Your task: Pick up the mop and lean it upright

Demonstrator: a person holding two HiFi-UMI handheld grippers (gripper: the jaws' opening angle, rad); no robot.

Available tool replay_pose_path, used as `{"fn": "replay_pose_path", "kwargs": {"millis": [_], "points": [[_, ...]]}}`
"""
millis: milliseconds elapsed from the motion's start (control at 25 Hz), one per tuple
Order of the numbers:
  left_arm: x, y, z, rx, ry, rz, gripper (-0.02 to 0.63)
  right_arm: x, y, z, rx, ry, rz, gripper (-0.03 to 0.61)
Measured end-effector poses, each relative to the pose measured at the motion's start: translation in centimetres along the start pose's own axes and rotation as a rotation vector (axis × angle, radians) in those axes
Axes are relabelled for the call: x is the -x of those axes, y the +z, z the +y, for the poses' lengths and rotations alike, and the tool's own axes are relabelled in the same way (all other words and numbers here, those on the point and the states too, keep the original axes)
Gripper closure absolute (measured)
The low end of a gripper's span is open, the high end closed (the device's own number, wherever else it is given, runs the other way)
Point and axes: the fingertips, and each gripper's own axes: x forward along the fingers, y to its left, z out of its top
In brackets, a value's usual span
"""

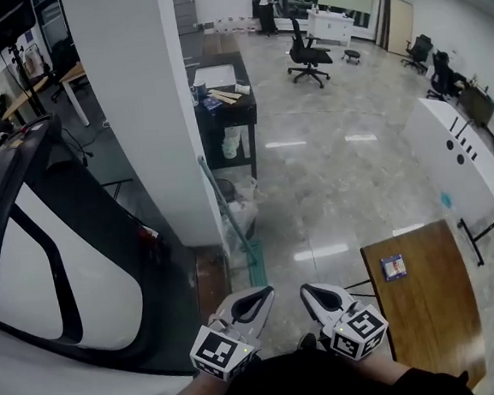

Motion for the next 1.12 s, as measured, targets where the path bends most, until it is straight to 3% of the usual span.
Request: {"fn": "replay_pose_path", "kwargs": {"millis": [360,760,1120], "points": [[0.2,1.0,-4.4,0.003,0.009,-0.011,0.595,2.0,0.9,2.0,0.049,0.096,-0.022,0.575],[-2.6,1.8,-8.2,-0.008,0.023,-0.008,0.595,6.4,3.1,-0.6,0.094,0.099,-0.099,0.575],[-2.2,1.5,-8.8,-0.011,0.053,-0.008,0.595,7.0,2.4,-0.4,0.099,0.122,-0.075,0.577]]}}
